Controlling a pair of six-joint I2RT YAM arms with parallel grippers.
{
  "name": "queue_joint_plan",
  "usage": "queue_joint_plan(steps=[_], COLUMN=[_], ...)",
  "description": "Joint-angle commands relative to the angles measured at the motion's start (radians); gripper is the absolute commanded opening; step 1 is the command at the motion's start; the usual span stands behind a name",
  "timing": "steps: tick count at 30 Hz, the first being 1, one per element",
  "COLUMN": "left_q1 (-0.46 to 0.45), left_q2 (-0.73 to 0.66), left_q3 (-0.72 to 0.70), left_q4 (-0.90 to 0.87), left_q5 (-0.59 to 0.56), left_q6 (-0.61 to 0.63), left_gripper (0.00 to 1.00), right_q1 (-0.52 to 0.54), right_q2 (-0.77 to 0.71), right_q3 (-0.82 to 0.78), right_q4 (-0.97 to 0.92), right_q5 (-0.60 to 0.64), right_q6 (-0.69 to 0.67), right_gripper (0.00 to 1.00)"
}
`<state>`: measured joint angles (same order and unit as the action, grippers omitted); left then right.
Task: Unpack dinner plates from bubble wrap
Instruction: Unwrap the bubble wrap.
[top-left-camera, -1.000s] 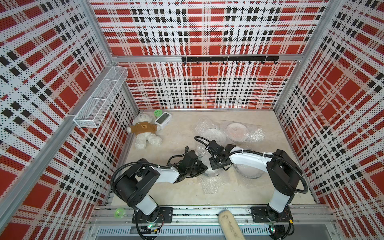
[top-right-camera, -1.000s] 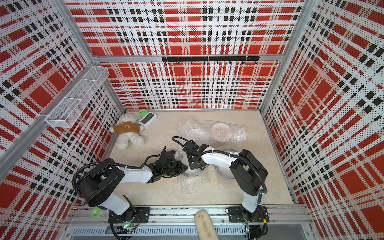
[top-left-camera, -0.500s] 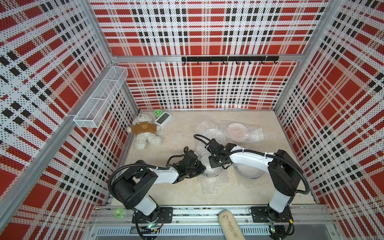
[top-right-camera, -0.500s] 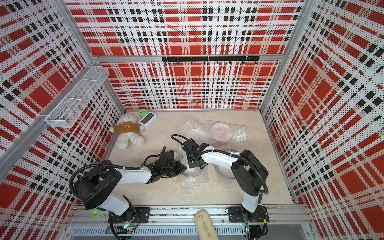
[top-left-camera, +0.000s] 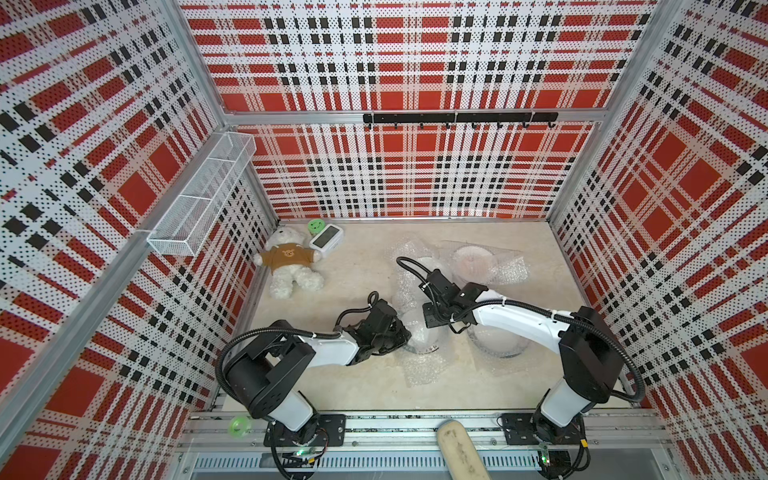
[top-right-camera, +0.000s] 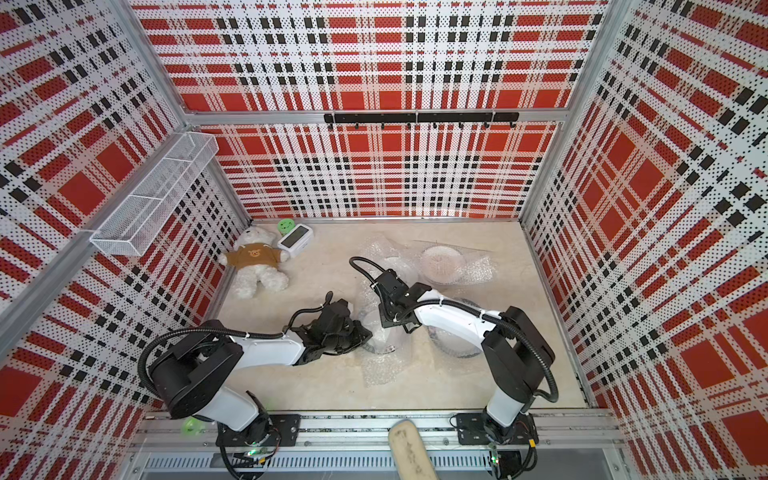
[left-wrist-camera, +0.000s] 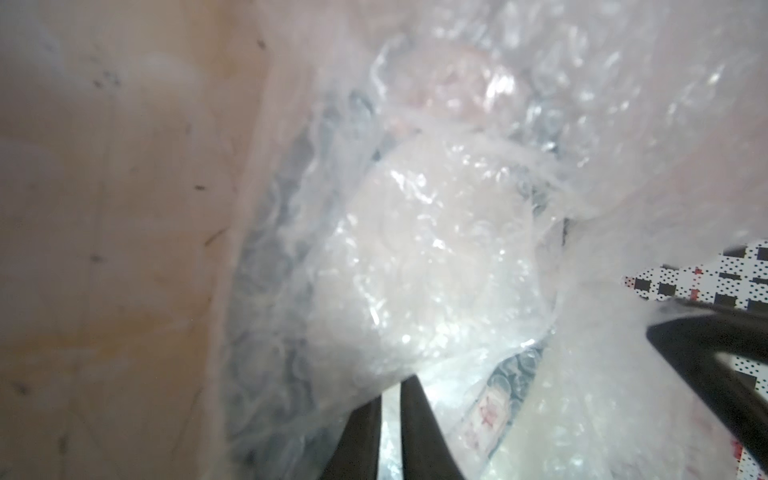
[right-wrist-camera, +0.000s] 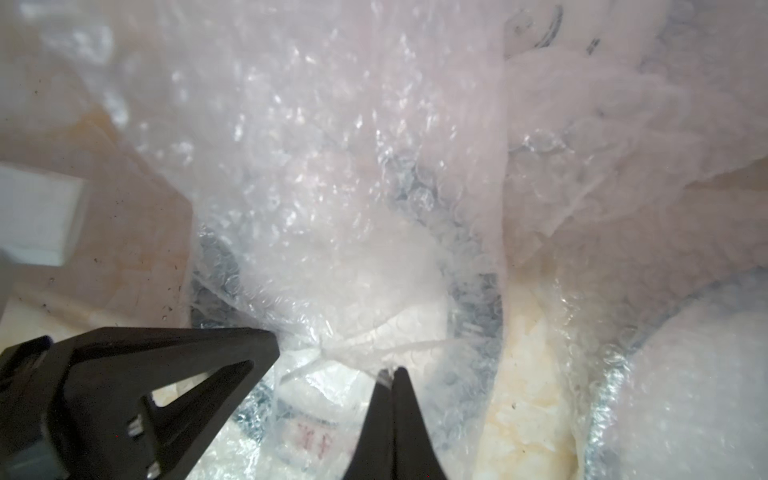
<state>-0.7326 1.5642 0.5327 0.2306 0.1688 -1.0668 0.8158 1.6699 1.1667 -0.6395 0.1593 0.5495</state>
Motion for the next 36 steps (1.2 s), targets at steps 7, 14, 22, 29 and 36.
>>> queue_joint_plan(steps=[7,14,22,29,36], left_q1=[0.000,0.002,0.002,0.002,0.001], left_q2=[0.039,0.042,0.042,0.027,0.006], left_q3=[-0.030,-0.036,-0.044,-0.054,-0.063], left_q4=[-0.169,-0.169,-0.177,-0.190,-0.215], left_q5=[-0.083,-0.094,-0.111,-0.127,-0.153], left_q6=[0.000,-0.005,-0.004,-0.008,-0.010], left_gripper=[0.16,0.16,0.16,0.15,0.15], right_q1=[-0.031,-0.059,-0.082,-0.105,-0.111], right_q2=[-0.048,-0.084,-0.130,-0.144,-0.165], right_q3=[-0.042,-0.070,-0.117,-0.132,-0.159], right_q4=[0.047,0.064,0.130,0.135,0.140], right_q5=[0.029,0.030,-0.022,-0.020,0.019], right_q6=[0.023,0.030,0.031,0.032,0.025], right_gripper=[0.00,0.00,0.00,0.00,0.00])
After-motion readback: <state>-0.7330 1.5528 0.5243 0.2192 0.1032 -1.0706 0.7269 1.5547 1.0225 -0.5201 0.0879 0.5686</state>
